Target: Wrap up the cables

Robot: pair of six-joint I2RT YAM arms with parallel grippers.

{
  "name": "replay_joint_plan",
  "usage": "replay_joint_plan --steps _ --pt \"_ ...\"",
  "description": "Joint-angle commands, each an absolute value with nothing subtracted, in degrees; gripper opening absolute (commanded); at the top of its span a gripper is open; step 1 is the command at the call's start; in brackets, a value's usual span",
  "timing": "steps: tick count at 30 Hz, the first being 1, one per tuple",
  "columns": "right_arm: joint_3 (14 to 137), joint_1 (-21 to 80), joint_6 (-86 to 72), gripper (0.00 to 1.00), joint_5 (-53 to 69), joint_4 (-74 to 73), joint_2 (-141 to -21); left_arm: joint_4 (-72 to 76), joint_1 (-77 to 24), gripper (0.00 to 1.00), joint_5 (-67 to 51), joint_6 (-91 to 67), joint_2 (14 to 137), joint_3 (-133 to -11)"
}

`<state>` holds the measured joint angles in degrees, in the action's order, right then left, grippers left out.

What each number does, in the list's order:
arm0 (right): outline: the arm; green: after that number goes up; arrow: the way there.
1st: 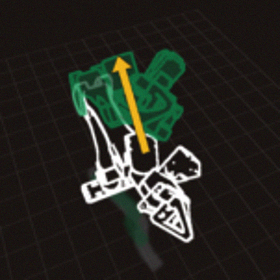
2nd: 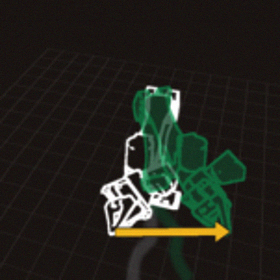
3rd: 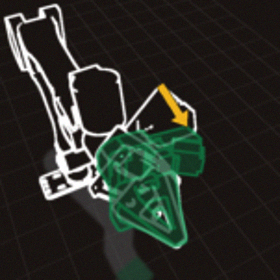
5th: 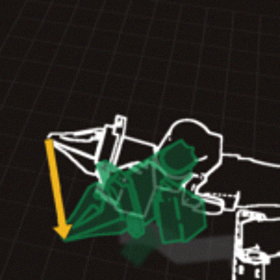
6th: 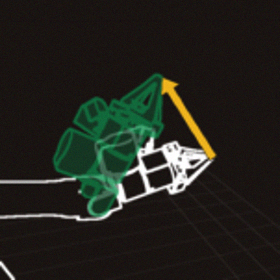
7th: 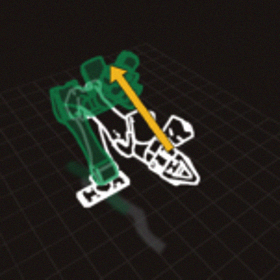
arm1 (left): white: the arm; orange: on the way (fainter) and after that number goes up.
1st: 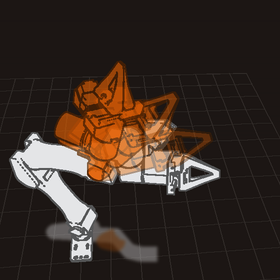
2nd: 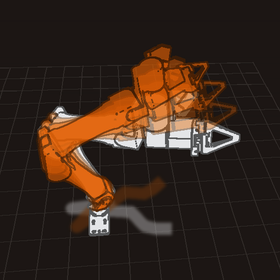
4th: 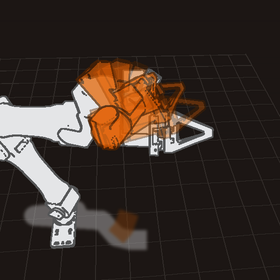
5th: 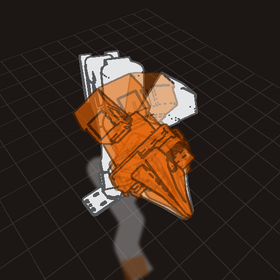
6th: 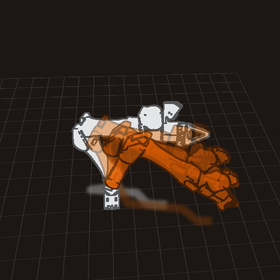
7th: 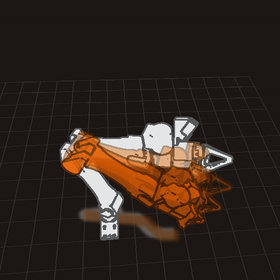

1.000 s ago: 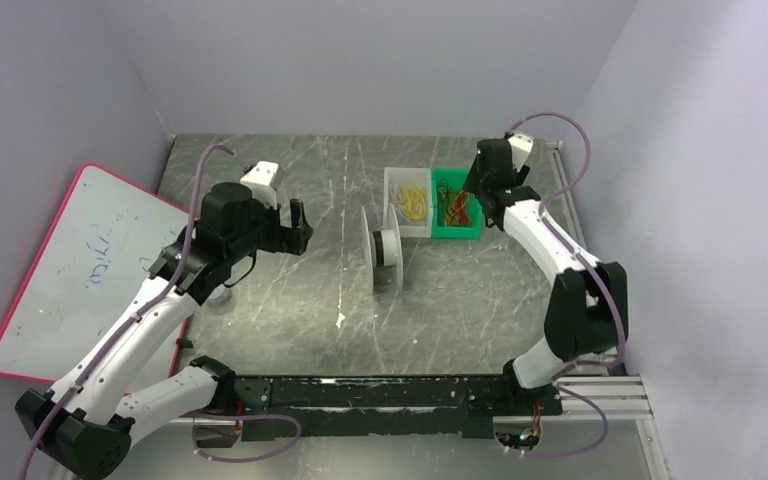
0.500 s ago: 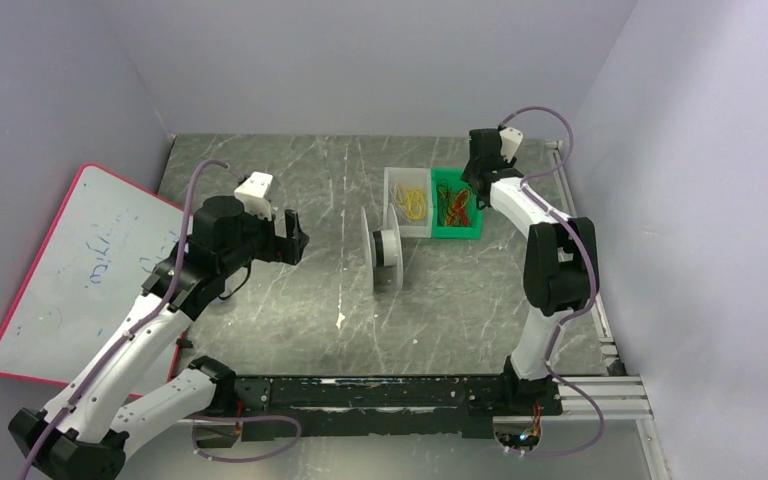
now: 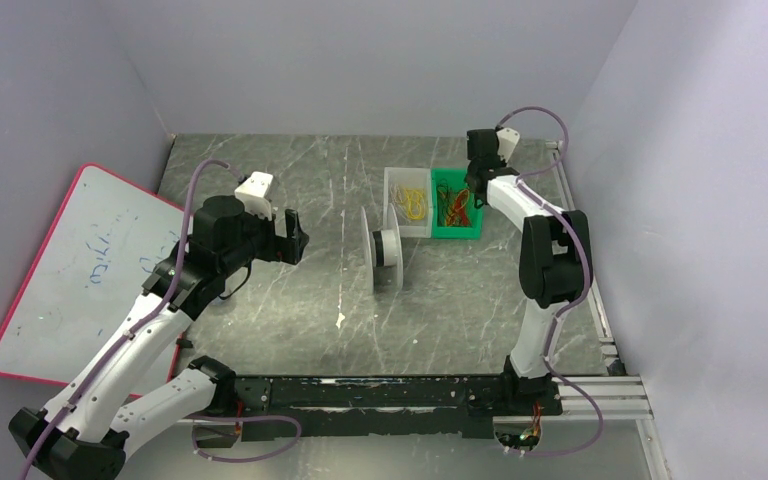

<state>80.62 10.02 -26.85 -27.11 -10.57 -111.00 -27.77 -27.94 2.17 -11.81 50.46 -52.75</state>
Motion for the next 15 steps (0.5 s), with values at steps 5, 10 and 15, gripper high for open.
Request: replay_joint_plan --steps 5,10,15 --pt "83.39 9.40 -23.16 0.00 -28.39 -7.58 -105.25 -26.19 -27.59 0.99 2.67 -11.21 50.67 -52.51" --pt "84.06 9.55 -23.23 0.00 -25.86 -7.45 -100.31 -26.39 -27.59 0.99 2.60 -11.32 50.99 -52.51" --pt "87.66 10.11 -22.17 0.00 -24.57 -7.84 -95.72 -26.45 -27.55 0.99 2.50 -11.37 50.69 -52.38"
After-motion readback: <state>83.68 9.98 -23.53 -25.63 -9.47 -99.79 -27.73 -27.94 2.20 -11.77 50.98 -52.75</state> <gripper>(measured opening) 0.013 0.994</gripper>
